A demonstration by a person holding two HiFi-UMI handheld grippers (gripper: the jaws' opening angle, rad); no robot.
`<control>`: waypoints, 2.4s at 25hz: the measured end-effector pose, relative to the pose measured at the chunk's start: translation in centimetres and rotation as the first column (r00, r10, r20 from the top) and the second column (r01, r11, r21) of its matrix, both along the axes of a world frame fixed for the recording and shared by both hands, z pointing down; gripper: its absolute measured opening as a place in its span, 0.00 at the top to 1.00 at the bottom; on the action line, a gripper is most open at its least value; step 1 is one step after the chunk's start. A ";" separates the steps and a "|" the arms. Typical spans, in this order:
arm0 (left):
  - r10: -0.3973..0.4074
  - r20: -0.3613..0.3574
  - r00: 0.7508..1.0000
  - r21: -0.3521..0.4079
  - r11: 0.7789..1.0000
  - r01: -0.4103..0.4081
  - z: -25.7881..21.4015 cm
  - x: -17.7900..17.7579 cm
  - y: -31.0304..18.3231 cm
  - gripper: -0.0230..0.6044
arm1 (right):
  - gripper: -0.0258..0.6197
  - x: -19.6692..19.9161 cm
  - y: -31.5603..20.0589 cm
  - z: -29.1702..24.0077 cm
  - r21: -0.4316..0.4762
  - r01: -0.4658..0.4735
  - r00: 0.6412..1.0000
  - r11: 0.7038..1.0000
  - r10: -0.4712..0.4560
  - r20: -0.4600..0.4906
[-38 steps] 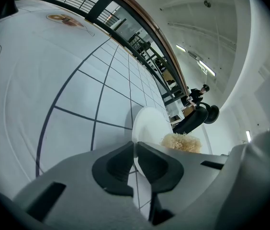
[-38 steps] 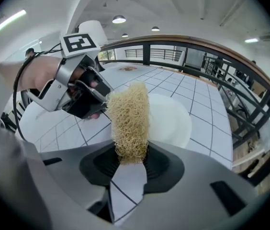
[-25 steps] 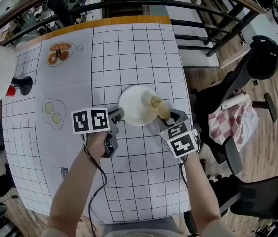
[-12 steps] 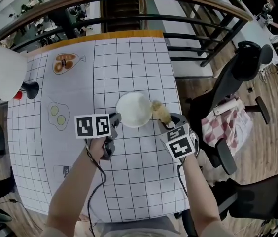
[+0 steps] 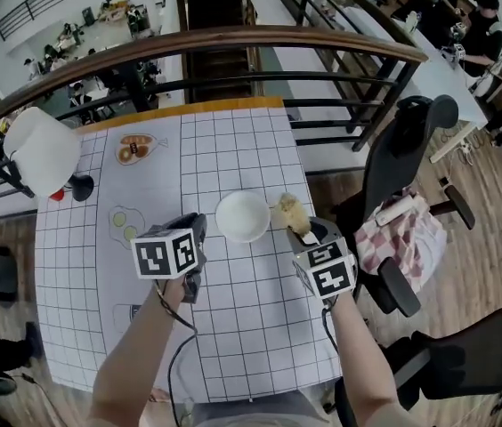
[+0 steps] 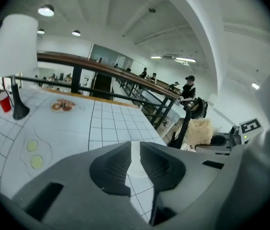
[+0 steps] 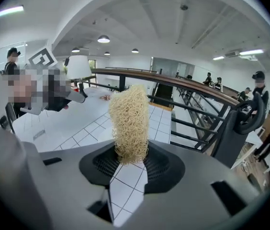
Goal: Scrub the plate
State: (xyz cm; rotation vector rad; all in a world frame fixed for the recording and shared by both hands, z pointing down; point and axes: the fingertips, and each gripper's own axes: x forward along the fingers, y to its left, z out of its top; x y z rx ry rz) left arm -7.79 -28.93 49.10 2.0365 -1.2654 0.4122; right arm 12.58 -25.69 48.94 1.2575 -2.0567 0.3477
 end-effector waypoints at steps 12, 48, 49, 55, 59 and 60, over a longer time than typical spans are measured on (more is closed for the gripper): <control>0.012 0.076 0.997 0.414 0.909 -0.042 -18.3 -2.1 6.0 0.90 | 0.76 -0.7 6.5 -14.9 0.286 -0.060 0.991 0.956 0.023 0.132; -0.105 0.289 0.952 0.720 0.679 -0.144 -25.3 -2.4 24.2 0.94 | 0.76 -6.3 23.3 -24.7 0.499 0.086 0.948 0.862 -0.225 0.225; -0.090 0.289 0.953 0.716 0.681 -0.153 -25.3 -2.2 24.2 0.94 | 0.76 -6.2 23.3 -24.9 0.500 0.081 0.945 0.862 -0.226 0.237; -0.057 0.278 0.959 0.721 0.672 -0.169 -26.0 -1.2 24.2 0.94 | 0.76 -6.5 23.4 -25.4 0.521 0.076 0.943 0.850 -0.231 0.239; -0.048 0.256 0.965 0.709 0.688 -0.154 -26.0 -1.1 24.2 0.94 | 0.76 -7.4 23.5 -25.4 0.530 0.100 0.942 0.842 -0.251 0.221; -0.042 0.254 0.966 0.706 0.691 -0.156 -25.9 -1.1 24.3 0.94 | 0.76 -7.5 23.6 -25.3 0.528 0.101 0.942 0.843 -0.252 0.222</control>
